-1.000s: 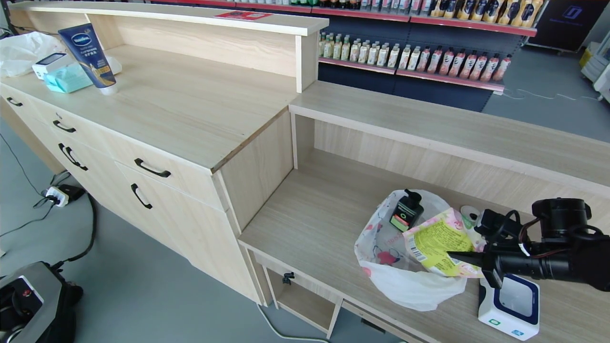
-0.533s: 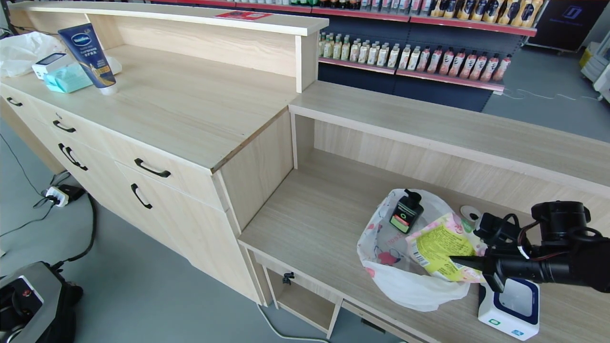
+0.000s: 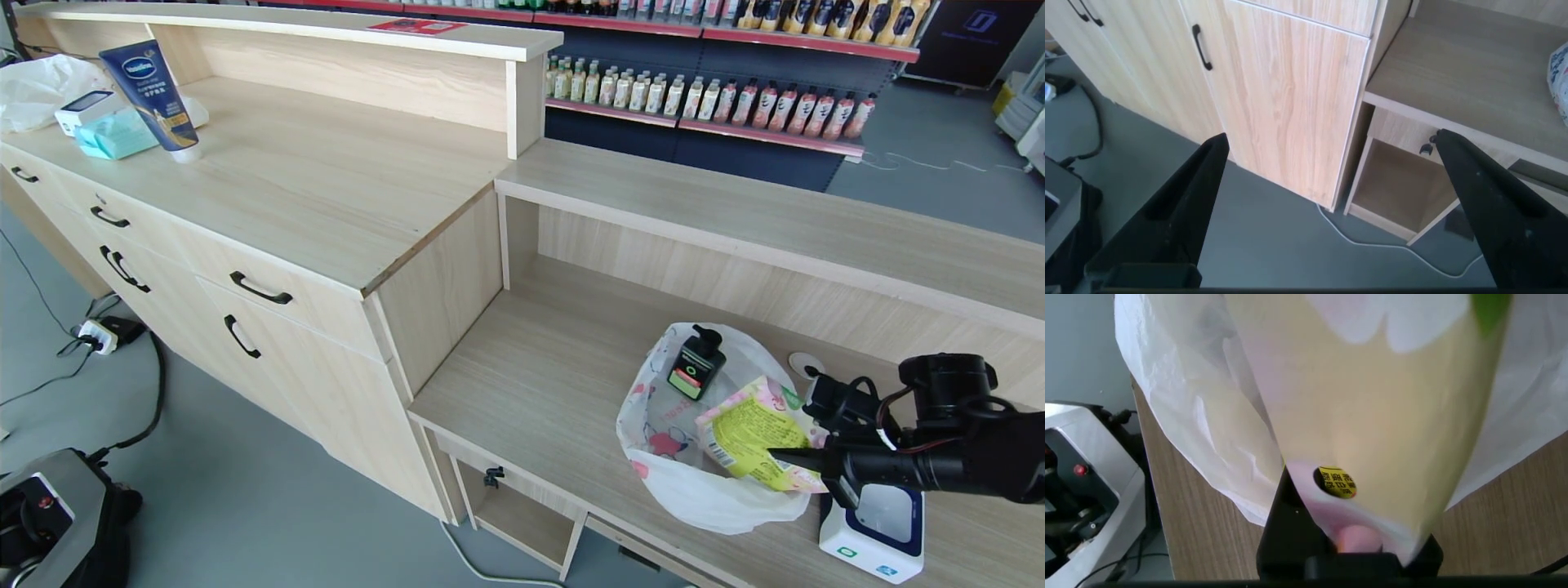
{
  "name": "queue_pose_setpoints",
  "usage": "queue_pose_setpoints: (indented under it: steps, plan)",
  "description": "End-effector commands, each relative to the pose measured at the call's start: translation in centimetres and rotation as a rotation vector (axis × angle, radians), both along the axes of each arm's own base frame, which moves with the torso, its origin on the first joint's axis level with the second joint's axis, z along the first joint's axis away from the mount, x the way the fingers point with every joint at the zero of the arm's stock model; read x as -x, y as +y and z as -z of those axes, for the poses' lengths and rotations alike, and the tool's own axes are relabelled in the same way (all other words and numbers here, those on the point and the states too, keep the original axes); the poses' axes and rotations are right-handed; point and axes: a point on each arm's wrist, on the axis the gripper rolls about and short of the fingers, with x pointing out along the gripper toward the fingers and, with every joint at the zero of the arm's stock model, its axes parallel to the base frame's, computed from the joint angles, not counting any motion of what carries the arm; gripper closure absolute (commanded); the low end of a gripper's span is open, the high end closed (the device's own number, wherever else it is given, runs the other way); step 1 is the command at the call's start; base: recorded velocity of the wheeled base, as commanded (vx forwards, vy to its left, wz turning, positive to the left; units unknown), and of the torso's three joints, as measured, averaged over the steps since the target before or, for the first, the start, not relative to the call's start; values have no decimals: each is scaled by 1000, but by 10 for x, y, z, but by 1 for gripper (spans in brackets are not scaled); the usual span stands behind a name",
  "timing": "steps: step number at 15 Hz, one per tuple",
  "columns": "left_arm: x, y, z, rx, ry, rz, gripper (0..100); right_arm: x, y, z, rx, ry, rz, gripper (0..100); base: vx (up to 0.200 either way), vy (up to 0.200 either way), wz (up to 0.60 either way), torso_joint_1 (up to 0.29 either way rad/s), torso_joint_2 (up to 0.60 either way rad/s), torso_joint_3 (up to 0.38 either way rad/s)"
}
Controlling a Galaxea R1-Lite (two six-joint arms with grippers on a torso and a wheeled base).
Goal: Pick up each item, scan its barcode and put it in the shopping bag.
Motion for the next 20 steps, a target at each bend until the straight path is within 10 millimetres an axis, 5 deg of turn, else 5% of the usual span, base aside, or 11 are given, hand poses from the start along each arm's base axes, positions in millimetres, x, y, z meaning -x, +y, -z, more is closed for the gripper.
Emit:
queue_pose_setpoints:
  steps: [1, 16, 17, 20]
  plan:
    - [0, 0, 0, 0, 0, 0, 0, 0, 0, 2, 0, 6, 0, 100, 0, 0, 0, 0, 0, 0]
    - [0, 0, 0, 0, 0, 0, 0, -9, 0, 13, -17, 21, -24, 100, 0, 0, 0, 0, 0, 0]
    - [0, 0, 0, 0, 0, 0, 0, -11, 0, 13, -17, 20, -24, 0, 0, 0, 0, 0, 0, 0]
    - [0, 0, 0, 0, 0, 0, 0, -14, 1, 12, -27, 11, -35, 0, 0, 0, 0, 0, 0, 0]
